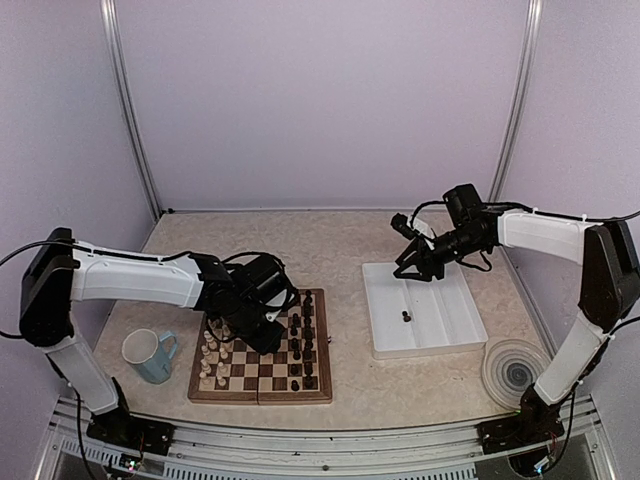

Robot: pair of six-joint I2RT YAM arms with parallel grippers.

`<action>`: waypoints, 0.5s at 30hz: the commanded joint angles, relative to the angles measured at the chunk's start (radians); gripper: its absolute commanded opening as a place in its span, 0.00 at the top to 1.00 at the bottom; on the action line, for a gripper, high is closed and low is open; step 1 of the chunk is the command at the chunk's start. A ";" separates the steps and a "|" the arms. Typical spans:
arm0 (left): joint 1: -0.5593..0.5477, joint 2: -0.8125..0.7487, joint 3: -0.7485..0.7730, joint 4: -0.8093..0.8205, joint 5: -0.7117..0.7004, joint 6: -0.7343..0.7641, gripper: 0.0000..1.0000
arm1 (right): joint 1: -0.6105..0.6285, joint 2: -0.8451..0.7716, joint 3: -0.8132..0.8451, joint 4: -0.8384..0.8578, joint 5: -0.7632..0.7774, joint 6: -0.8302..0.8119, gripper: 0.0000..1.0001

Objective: Set up the chess pieces on the board
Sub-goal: Pick up the pawn from the chessboard.

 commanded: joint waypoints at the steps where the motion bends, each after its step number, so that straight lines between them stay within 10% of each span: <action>1: -0.005 0.030 0.035 -0.028 0.015 0.017 0.76 | -0.006 -0.029 -0.012 0.009 -0.013 -0.007 0.59; 15: 0.093 0.074 0.234 -0.053 0.002 0.110 0.94 | -0.017 -0.030 -0.018 0.012 0.004 -0.015 0.59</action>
